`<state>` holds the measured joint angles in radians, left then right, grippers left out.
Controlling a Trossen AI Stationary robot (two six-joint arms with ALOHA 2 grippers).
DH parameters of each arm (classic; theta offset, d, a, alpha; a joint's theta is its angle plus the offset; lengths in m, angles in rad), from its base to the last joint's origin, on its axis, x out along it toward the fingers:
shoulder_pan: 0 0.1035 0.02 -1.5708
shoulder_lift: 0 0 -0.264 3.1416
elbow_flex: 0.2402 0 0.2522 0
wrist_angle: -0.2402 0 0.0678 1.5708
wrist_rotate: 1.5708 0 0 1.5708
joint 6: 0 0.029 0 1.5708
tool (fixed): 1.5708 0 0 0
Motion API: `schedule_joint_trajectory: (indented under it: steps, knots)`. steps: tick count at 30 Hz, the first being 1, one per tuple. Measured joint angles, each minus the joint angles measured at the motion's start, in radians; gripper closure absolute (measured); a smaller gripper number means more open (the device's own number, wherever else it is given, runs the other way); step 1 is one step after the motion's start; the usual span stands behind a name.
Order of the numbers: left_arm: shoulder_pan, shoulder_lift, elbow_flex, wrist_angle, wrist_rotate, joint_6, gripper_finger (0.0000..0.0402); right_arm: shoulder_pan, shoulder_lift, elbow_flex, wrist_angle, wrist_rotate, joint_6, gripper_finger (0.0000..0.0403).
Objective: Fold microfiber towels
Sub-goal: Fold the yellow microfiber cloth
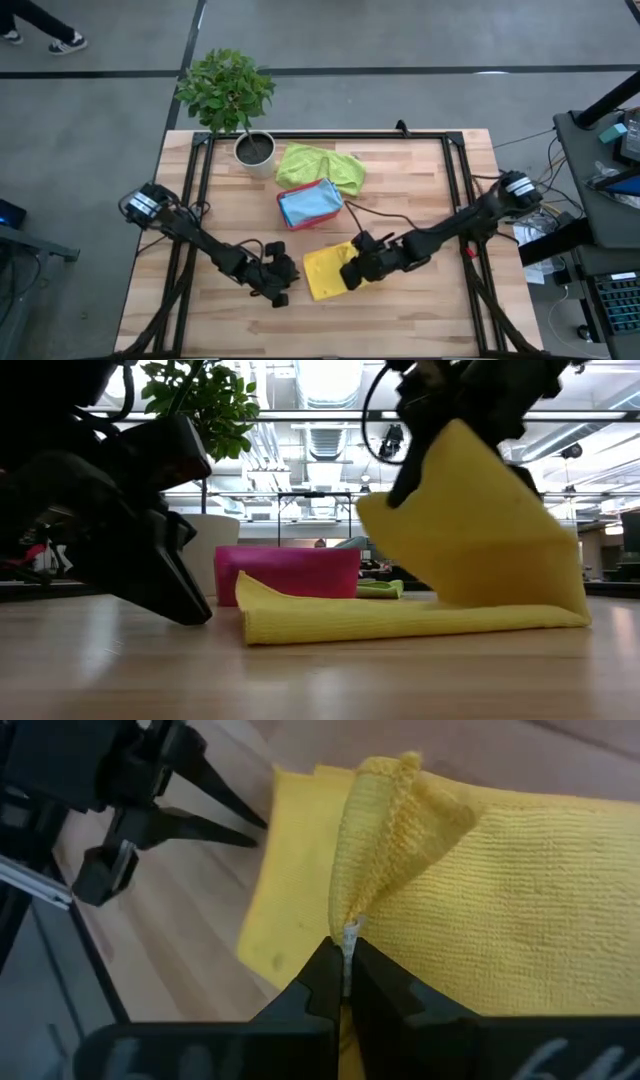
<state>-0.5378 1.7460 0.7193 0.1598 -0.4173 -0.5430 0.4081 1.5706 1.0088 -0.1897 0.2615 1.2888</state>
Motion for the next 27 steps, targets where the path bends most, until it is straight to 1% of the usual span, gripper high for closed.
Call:
schedule_joint_trajectory:
  steps: [12,17,23,27]
  knots:
    - [0.0,0.006,0.0,0.018,-0.019,0.001,0.0349,-0.046,0.181,0.0,0.336,-0.008,-0.119,0.0394]
    - [0.0,0.006,0.0,0.021,-0.023,0.001,0.0349,-0.064,0.217,0.0,0.373,0.001,-0.157,0.0394]
    - [0.001,0.006,-0.005,0.028,-0.036,0.001,0.0349,-0.067,0.22,0.0,0.457,0.009,-0.192,0.0394]
    - [0.002,0.006,-0.006,0.026,-0.053,0.001,0.0349,-0.072,0.22,0.005,0.46,0.012,-0.216,0.0394]
